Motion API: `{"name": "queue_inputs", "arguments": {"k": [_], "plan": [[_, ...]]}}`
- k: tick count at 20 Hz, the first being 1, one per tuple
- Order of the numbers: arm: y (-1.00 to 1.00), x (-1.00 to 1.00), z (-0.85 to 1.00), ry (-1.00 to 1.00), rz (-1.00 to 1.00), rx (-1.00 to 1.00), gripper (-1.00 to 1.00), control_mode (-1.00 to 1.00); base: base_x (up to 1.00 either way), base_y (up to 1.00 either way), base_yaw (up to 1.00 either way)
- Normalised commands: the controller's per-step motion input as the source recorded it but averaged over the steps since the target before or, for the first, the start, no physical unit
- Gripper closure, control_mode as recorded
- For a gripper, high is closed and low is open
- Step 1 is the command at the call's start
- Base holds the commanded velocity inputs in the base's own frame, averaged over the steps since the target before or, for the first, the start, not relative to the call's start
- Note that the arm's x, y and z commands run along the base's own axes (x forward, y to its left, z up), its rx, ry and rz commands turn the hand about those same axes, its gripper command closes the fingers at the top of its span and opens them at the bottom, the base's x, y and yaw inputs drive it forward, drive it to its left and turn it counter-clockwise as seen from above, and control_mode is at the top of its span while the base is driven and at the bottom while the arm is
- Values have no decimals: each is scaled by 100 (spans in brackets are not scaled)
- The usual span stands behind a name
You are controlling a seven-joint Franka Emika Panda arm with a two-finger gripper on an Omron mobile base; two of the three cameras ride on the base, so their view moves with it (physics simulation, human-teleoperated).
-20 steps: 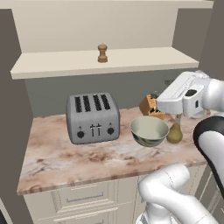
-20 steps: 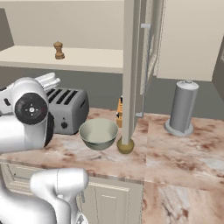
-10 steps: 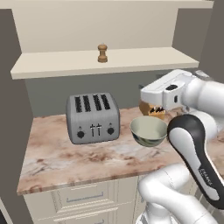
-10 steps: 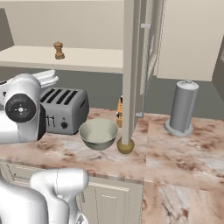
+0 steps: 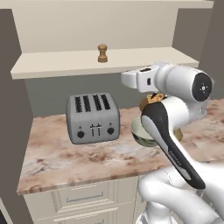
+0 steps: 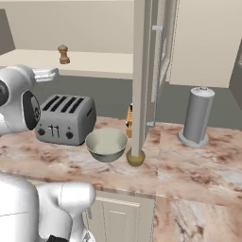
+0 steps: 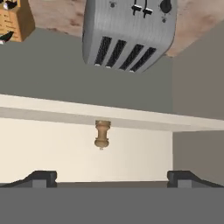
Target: Retrieve the bottle and the shaker from the cabinet and place them next to the mixing bowl on the counter. Then add garlic from the fridge to the mixing bowl.
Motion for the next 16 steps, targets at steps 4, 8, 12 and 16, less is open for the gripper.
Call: {"name": "queue_inputs", "arguments": {"k": [4,8,12,16], "plan": [[21,58,22,33,-15,-10,-100,-100,0,0,0],[0,27,0,3,-8,0,-100,-100,0,0,0],[-1,27,-1,8,-5,0,-100,-100,0,0,0],[0,36,0,3,-1,0,-100,-100,0,0,0]]}}
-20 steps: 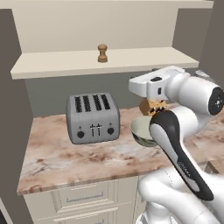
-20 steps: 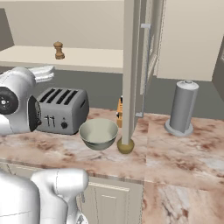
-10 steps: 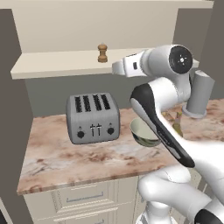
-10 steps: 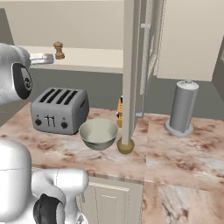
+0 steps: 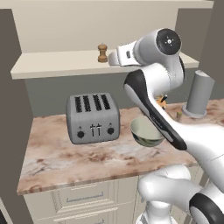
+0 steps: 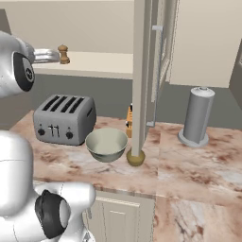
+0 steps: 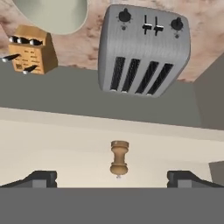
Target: Retrieve the bottle and the shaker from the cabinet and place them next to the mixing bowl on the counter. Then add garlic from the fridge to the mixing bowl.
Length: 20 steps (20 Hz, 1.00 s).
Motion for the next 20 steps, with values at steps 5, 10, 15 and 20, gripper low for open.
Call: {"name": "queue_inputs", "arguments": {"k": [5,10,15,20], "plan": [[0,51,-10,1,0,0,-100,-100,0,0,0],[3,50,-14,0,0,0,-100,-100,0,0,0],[18,49,-5,3,0,0,-100,-100,0,0,0],[16,35,-3,3,0,0,-100,-100,0,0,0]]}}
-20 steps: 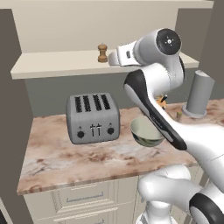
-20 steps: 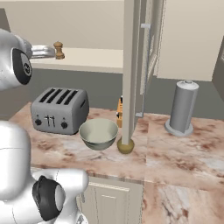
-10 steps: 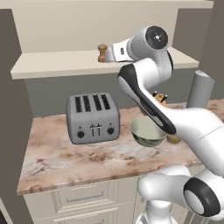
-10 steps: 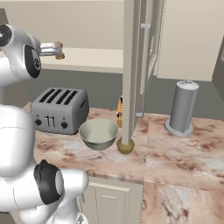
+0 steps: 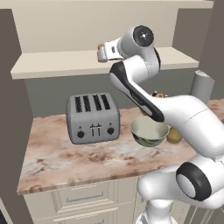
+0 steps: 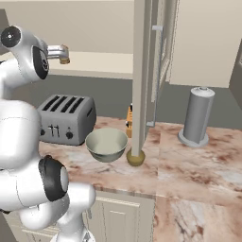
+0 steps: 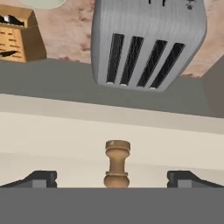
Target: Retrieve the bottle and the shaker from the cabinet and place them next to the mixing bowl on the counter. Then add garlic from the fridge to the mixing bowl.
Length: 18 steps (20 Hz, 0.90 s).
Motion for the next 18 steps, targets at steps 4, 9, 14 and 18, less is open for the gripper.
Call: {"name": "queue_inputs", "arguments": {"k": [4,9,14,18], "plan": [[8,42,-14,2,0,0,-100,-100,0,0,0],[4,40,-20,0,0,0,-100,-100,0,0,0],[0,39,-16,0,0,0,-100,-100,0,0,0],[1,22,-5,0,0,0,-100,-100,0,0,0]]}}
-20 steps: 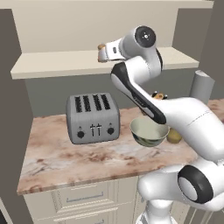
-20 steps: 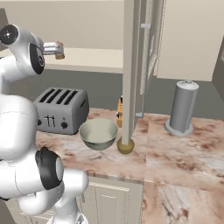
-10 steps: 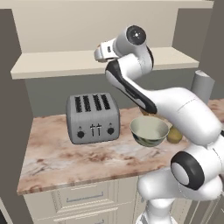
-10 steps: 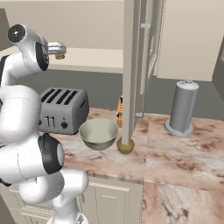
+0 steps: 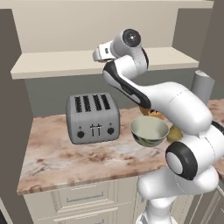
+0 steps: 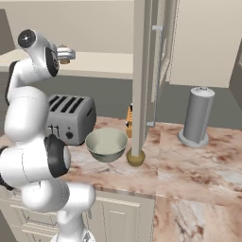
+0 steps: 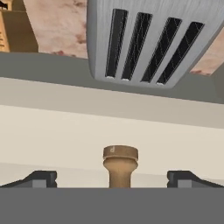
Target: Retrieve the bottle and the shaker from the cabinet and place them next to the mixing bowl on the counter. Then add garlic from the fridge to the mixing bowl.
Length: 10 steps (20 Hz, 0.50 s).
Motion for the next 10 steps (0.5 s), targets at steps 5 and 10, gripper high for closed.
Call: {"name": "queue_inputs", "arguments": {"k": [5,10], "plan": [[0,21,-2,0,1,0,-100,-100,0,0,0],[3,19,-7,-3,0,0,-100,-100,0,0,0]]}}
